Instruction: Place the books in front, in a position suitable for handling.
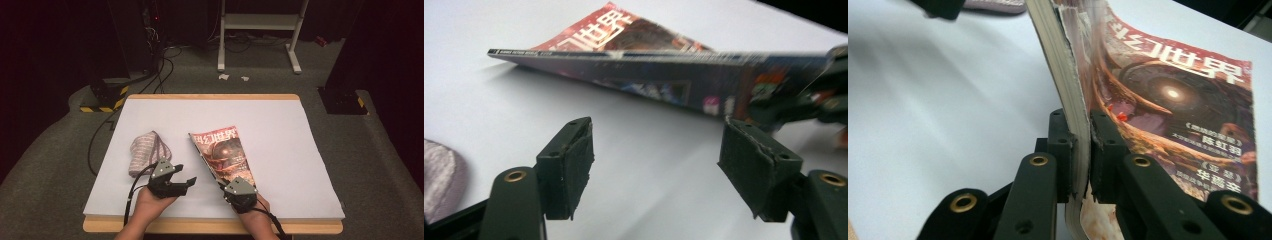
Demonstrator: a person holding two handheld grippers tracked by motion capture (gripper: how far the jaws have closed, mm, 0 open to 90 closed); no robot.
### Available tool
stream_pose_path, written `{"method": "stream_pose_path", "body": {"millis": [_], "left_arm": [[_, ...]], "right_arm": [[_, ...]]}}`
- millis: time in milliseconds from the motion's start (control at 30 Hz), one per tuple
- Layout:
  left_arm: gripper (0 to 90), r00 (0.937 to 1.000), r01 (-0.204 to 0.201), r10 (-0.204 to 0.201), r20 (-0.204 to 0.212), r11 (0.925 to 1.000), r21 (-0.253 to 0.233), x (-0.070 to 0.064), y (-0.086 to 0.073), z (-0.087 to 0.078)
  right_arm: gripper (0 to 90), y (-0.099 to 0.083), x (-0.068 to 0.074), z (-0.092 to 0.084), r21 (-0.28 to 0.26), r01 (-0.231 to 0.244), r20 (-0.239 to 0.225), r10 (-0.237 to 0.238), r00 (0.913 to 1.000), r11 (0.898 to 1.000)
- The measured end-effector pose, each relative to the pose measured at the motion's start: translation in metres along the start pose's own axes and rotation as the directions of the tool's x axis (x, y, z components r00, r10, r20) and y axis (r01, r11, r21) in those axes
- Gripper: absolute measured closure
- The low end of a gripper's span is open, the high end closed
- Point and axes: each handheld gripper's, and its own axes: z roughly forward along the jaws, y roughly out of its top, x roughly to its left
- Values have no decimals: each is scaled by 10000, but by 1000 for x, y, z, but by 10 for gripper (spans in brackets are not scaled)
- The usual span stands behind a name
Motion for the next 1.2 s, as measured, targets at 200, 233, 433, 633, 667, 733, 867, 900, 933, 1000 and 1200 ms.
{"method": "stream_pose_path", "body": {"millis": [200,233,433,633,667,733,867,900,933,1000,1200], "left_arm": [[335,9999,94,-95,38,9994,332,9,-5,5],[345,10000,93,-94,21,9995,291,10,-6,5],[349,9997,101,-97,-220,9999,136,17,-7,0],[336,9984,175,-171,-532,9998,71,29,-6,-9],[337,9984,183,-181,-544,9998,24,31,-6,-11],[337,9973,281,-286,-677,9996,-89,38,-6,-17],[335,9960,507,-526,-721,9983,-275,48,-5,-28],[335,9951,512,-534,-830,9983,-281,50,-5,-30],[334,9951,512,-534,-830,9983,-281,50,-5,-30],[329,9924,499,-522,-1113,9985,-234,56,-5,-35],[322,9900,607,-632,-1265,9979,-233,63,-6,-43]], "right_arm": [[841,-1,-6,-3,-73,-194,8,194,9998,9998],[842,-1,-6,-4,-81,-218,21,218,9998,9997],[845,-2,-10,-7,-180,-500,-13,499,9988,9986],[846,-4,-17,-12,-291,-873,-254,865,9959,9958],[846,-5,-17,-12,-310,-896,-288,888,9956,9955],[846,-5,-18,-12,-267,-958,-347,949,9949,9950],[846,-7,-21,-14,-323,-1230,-530,1212,9912,9919],[846,-7,-21,-15,-316,-1207,-520,1189,9915,9922],[846,-7,-21,-15,-314,-1189,-506,1172,9918,9924],[846,-8,-22,-16,-322,-1203,-505,1186,9917,9922],[845,-8,-22,-16,-339,-1176,-526,1157,9919,9925]]}}
